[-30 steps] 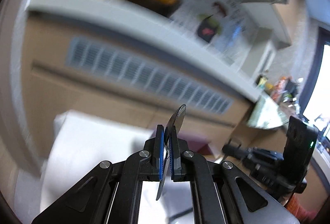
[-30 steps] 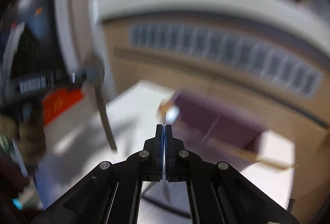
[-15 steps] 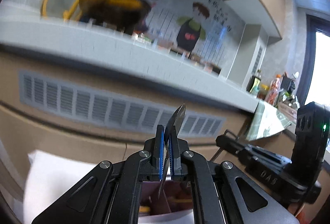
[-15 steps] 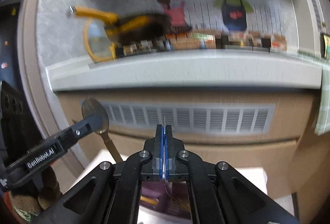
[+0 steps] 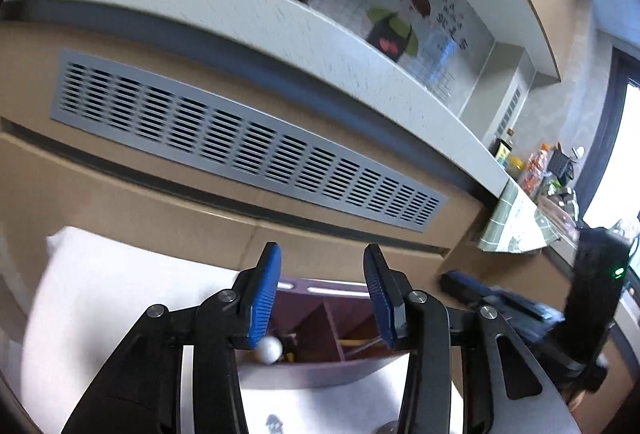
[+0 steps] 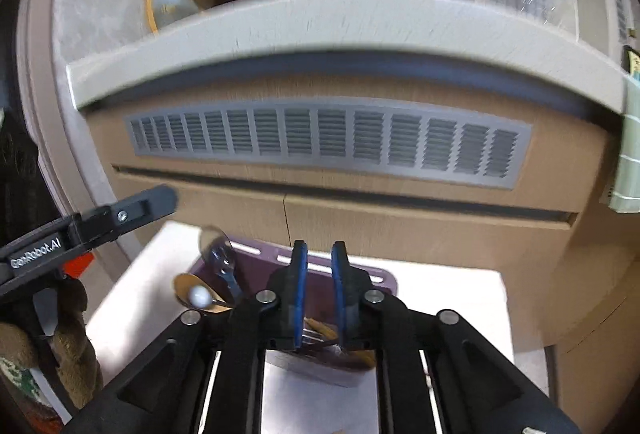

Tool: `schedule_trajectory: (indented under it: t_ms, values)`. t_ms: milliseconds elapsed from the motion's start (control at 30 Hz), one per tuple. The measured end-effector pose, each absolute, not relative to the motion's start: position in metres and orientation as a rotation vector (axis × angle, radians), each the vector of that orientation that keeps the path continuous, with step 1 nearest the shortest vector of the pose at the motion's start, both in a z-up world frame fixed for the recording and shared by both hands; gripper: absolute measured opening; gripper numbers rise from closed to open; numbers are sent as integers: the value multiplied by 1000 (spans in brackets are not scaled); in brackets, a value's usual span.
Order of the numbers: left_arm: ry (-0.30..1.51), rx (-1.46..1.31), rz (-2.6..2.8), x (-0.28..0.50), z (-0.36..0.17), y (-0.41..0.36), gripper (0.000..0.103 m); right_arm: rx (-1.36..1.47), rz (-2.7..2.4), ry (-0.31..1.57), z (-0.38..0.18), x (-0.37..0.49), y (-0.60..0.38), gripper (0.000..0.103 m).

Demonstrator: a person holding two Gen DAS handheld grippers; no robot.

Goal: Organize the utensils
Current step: 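Move both open tools back over the remaining utensils on the table, then close the right tool on the blue plastic spoon's handle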

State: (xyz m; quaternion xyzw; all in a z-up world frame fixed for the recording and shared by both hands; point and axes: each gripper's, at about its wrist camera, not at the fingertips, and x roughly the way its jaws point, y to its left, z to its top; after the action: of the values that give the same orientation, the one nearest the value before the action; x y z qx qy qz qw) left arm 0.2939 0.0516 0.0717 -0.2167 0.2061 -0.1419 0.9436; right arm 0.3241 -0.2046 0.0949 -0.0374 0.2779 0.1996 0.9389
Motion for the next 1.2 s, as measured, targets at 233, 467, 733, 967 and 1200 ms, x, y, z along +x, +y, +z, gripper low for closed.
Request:
schedule_trajectory:
  t_ms: [233, 467, 733, 967, 1200]
  values:
    - [567, -434, -270, 252, 20, 47, 47, -130, 471, 552, 107, 261, -235, 27]
    - [877, -249, -452, 244, -57, -25, 47, -112, 509, 867, 27, 222, -295, 27]
    - [872, -247, -421, 224, -61, -26, 47, 1, 556, 1099, -36, 162, -351, 28]
    - [861, -305, -331, 211, -61, 6, 47, 3, 667, 1093, -50, 175, -306, 28]
    - [852, -369, -264, 205, -65, 38, 47, 16, 735, 1080, -58, 192, -250, 29]
